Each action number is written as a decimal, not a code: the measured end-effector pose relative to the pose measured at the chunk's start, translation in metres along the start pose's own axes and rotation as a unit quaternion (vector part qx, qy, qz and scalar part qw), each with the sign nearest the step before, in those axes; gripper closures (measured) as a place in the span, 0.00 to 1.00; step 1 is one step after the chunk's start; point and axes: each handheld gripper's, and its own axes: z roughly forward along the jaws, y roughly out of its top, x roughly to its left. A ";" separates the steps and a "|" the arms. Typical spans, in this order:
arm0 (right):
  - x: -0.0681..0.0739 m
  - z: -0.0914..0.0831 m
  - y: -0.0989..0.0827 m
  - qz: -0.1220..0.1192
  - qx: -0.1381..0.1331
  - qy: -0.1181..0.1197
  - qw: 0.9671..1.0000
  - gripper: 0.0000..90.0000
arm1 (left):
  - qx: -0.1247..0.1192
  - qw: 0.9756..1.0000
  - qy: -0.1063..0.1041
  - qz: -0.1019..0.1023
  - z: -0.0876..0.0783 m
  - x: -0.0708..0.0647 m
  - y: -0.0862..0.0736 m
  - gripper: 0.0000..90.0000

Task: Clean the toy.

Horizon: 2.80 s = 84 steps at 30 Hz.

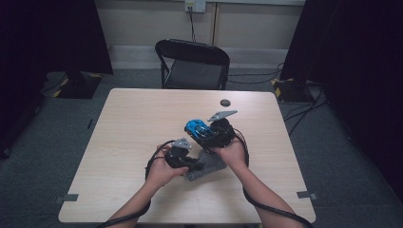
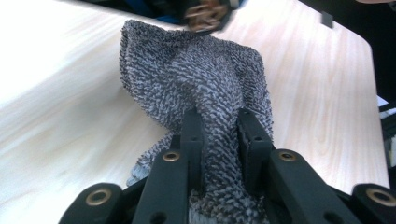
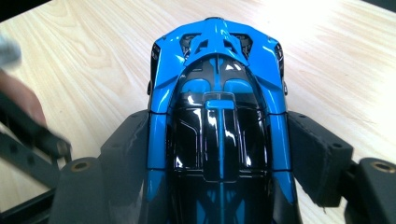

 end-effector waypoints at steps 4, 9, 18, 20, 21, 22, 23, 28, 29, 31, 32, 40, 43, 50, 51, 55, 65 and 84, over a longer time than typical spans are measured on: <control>-0.001 -0.003 -0.002 -0.001 -0.001 0.002 1.000 0.31 | -0.006 1.000 0.026 -0.013 -0.017 0.013 -0.004 0.84; -0.001 -0.005 -0.005 -0.002 0.002 0.004 1.000 0.31 | -0.014 0.998 0.057 -0.026 -0.037 0.028 -0.008 0.84; 0.002 -0.004 -0.010 -0.006 0.005 0.011 1.000 0.31 | -0.036 0.994 0.089 -0.042 -0.061 0.044 -0.007 0.84; 0.003 -0.005 -0.010 -0.007 0.005 0.012 1.000 0.31 | -0.038 0.994 0.096 -0.043 -0.064 0.046 -0.007 0.84; 0.003 -0.005 -0.010 -0.008 0.004 0.013 1.000 0.31 | -0.039 0.993 0.098 -0.044 -0.065 0.046 -0.007 0.84; 0.004 -0.005 -0.010 -0.010 0.005 0.013 1.000 0.31 | -0.040 0.993 0.104 -0.045 -0.066 0.048 -0.007 0.84; 0.005 -0.005 -0.010 -0.013 0.007 0.013 1.000 0.31 | -0.041 0.992 0.107 -0.047 -0.066 0.048 -0.007 0.84; 0.008 -0.005 -0.011 -0.015 0.006 0.017 1.000 0.31 | -0.049 0.990 0.122 -0.058 -0.068 0.057 -0.006 0.84; 0.008 -0.005 -0.011 -0.014 0.007 0.018 1.000 0.31 | -0.051 0.989 0.123 -0.060 -0.068 0.059 -0.006 0.84; 0.008 -0.005 -0.012 -0.014 0.006 0.018 1.000 0.31 | -0.056 0.989 0.126 -0.062 -0.068 0.060 -0.005 0.84; 0.008 -0.005 -0.013 -0.014 0.006 0.019 1.000 0.31 | -0.057 0.988 0.126 -0.062 -0.069 0.061 -0.004 0.84; 0.005 -0.005 -0.019 -0.009 0.008 0.015 1.000 0.31 | -0.065 0.988 0.128 -0.061 -0.067 0.060 0.002 0.84; 0.005 -0.005 -0.020 -0.008 0.009 0.016 1.000 0.31 | -0.065 0.988 0.127 -0.059 -0.064 0.059 0.003 0.84; 0.008 -0.003 -0.019 -0.010 0.011 0.019 1.000 0.31 | -0.064 0.990 0.116 -0.048 -0.055 0.052 0.010 0.84; 0.008 -0.003 -0.019 -0.011 0.010 0.018 1.000 0.31 | -0.061 0.991 0.114 -0.047 -0.054 0.051 0.011 0.84; 0.007 -0.003 -0.018 -0.010 0.011 0.018 1.000 0.31 | -0.061 0.991 0.112 -0.042 -0.052 0.049 0.013 0.84; 0.008 -0.004 -0.017 -0.012 0.010 0.019 1.000 0.31 | -0.060 0.991 0.110 -0.042 -0.048 0.049 0.012 0.84; 0.013 0.002 -0.006 -0.009 0.004 0.023 1.000 0.31 | -0.052 0.995 0.074 -0.032 -0.026 0.036 0.012 0.84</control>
